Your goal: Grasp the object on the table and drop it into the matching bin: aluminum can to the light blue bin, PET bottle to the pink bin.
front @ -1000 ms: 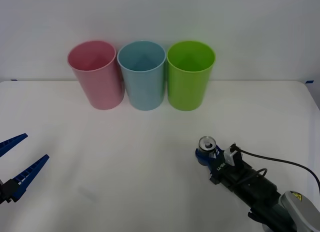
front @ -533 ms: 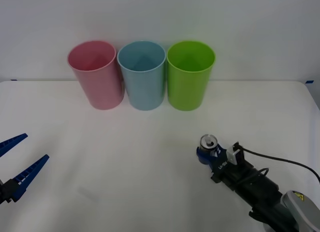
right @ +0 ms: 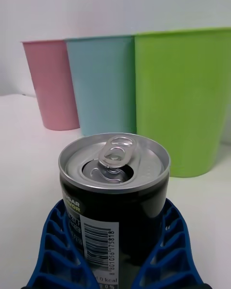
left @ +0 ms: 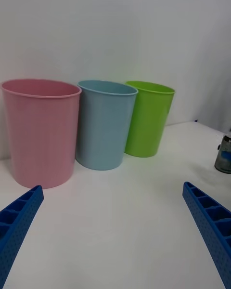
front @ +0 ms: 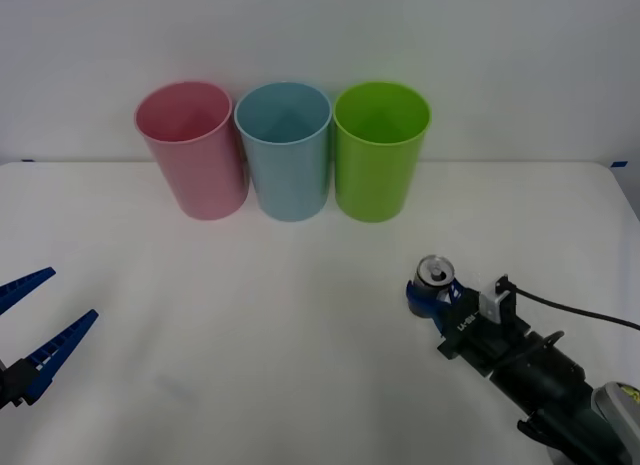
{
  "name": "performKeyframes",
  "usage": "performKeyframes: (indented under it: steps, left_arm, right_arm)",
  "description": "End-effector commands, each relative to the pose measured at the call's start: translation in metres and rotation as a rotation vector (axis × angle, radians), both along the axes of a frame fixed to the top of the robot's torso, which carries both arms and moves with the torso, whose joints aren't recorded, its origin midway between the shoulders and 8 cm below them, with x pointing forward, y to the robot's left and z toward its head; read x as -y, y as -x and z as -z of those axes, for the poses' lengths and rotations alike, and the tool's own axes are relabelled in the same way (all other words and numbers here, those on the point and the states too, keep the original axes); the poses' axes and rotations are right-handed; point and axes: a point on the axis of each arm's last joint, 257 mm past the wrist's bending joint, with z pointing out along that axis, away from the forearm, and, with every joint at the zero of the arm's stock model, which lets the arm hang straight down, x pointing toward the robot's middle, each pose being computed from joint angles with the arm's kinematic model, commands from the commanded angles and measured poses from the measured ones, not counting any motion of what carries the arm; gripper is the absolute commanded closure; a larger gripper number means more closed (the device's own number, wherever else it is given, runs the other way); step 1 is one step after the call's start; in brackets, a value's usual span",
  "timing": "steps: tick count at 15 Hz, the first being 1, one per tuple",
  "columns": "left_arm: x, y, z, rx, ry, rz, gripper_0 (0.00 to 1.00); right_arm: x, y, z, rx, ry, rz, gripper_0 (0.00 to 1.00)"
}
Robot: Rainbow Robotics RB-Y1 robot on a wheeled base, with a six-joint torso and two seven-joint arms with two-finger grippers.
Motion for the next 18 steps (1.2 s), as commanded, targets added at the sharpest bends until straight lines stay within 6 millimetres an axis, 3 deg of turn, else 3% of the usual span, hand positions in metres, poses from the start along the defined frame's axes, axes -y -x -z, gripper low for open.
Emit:
performKeyframes:
  steps: [1, 7, 10, 18]
  left_arm:
    - [0.0, 0.0, 0.0, 0.0, 0.0, 0.0, 0.0]
    - [0.0, 0.0, 0.0, 0.0, 0.0, 0.0, 0.0]
    - [0.0, 0.0, 0.0, 0.0, 0.0, 0.0, 0.0]
    - [0.0, 0.0, 0.0, 0.0, 0.0, 0.0, 0.0]
  right_arm:
    - [-0.004, 0.003, -0.029, -0.011, -0.07, -0.038, 1.0]
    - [-0.014, 0.009, -0.108, -0.012, -0.202, -0.122, 1.0]
    - [-0.017, 0.007, -0.135, -0.017, -0.239, -0.162, 1.0]
    - [-0.044, -0.03, -0.205, 0.04, -0.25, -0.211, 1.0]
